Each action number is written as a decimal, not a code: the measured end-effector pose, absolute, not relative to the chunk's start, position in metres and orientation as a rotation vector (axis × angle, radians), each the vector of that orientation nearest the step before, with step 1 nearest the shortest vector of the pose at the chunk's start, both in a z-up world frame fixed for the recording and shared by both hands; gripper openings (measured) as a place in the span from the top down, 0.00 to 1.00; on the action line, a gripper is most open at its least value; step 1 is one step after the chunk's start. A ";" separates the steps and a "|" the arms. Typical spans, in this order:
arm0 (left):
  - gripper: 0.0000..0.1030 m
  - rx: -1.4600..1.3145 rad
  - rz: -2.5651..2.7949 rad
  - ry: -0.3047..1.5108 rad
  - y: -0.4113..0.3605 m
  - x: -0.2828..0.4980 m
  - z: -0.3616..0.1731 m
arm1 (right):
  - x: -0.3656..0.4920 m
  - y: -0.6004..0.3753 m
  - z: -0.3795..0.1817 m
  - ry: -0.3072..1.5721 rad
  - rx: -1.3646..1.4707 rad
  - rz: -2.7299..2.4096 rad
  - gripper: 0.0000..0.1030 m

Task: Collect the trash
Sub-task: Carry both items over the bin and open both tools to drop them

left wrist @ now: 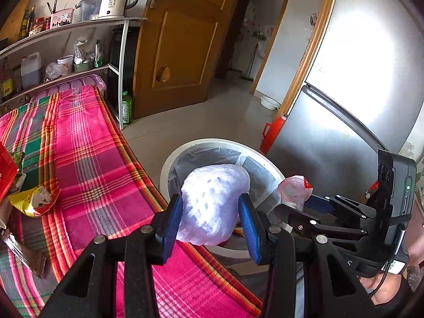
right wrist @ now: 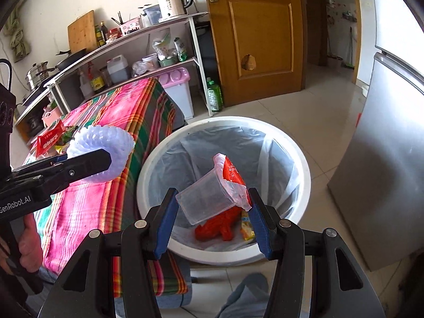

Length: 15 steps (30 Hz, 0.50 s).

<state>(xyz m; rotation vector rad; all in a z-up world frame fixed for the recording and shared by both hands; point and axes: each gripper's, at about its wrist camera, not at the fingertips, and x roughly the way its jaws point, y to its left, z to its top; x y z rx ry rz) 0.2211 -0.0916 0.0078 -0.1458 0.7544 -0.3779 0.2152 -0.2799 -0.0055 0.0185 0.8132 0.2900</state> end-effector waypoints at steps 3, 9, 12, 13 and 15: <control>0.56 -0.144 -0.384 0.771 -0.098 0.228 0.003 | 0.220 -0.284 -0.009 0.822 0.023 0.286 0.48; 0.56 -0.145 -0.388 0.808 -0.106 0.237 -0.009 | 0.227 -0.289 -0.019 0.851 0.033 0.273 0.48; 0.56 -0.144 -0.385 0.829 -0.109 0.242 -0.014 | 0.229 -0.289 -0.022 0.863 0.032 0.271 0.48; 0.55 -0.144 -0.384 0.837 -0.111 0.243 -0.015 | 0.230 -0.289 -0.024 0.868 0.031 0.268 0.48; 0.54 -0.141 -0.380 0.850 -0.113 0.245 -0.017 | 0.233 -0.290 -0.027 0.881 0.033 0.261 0.48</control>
